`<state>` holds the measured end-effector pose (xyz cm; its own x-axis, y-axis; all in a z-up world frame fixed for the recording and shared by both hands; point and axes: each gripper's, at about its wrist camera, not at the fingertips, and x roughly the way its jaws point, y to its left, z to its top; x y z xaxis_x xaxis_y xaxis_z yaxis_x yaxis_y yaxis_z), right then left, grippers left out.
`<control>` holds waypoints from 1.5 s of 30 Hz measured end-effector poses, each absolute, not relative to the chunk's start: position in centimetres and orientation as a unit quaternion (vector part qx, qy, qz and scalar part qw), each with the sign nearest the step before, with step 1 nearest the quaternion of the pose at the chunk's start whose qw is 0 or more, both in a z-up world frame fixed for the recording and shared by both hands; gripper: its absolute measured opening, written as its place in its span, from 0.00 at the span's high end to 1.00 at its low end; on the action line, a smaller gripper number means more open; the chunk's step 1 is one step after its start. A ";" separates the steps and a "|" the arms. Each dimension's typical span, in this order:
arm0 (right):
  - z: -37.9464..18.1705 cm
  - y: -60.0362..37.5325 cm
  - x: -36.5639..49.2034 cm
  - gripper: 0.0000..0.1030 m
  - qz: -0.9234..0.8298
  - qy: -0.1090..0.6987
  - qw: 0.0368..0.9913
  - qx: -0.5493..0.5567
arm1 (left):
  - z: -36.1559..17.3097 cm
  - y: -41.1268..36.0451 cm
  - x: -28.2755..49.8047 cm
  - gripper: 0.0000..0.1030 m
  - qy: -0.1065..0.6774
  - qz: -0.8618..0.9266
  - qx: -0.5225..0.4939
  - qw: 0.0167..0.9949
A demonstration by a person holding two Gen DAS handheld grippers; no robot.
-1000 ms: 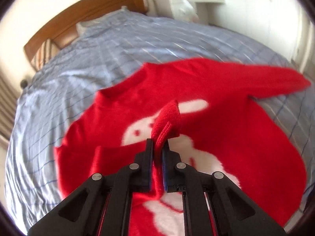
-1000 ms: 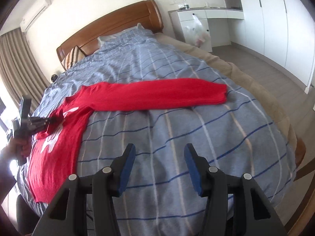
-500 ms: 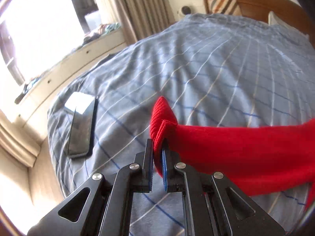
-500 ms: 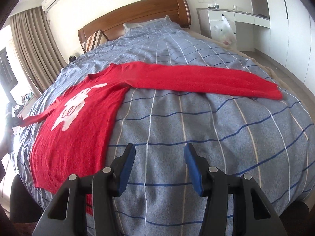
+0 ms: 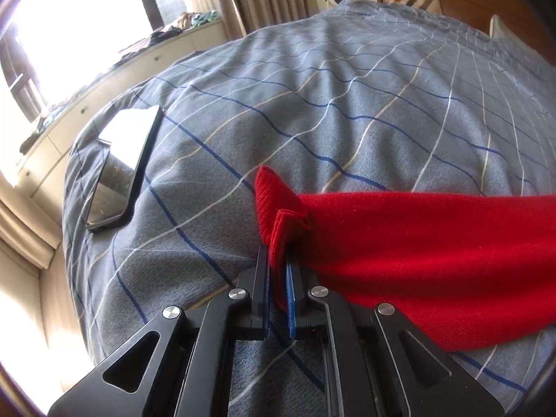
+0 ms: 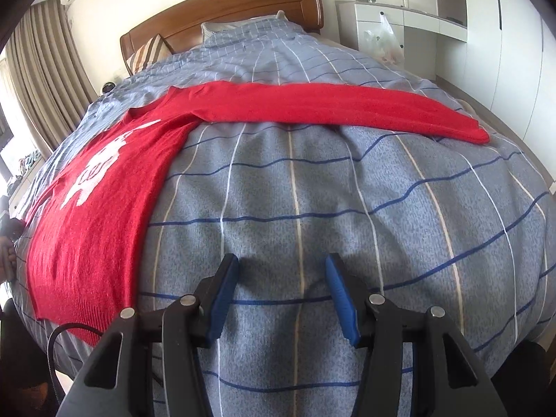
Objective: Fold small clothes
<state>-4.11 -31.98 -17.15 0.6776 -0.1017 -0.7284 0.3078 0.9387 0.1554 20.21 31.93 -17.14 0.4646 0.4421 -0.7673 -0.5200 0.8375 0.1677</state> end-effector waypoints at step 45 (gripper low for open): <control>-9.8 -51.3 5.5 0.97 -0.206 0.259 0.852 0.405 | -16.0 20.0 8.3 0.16 0.360 0.149 -0.106 0.915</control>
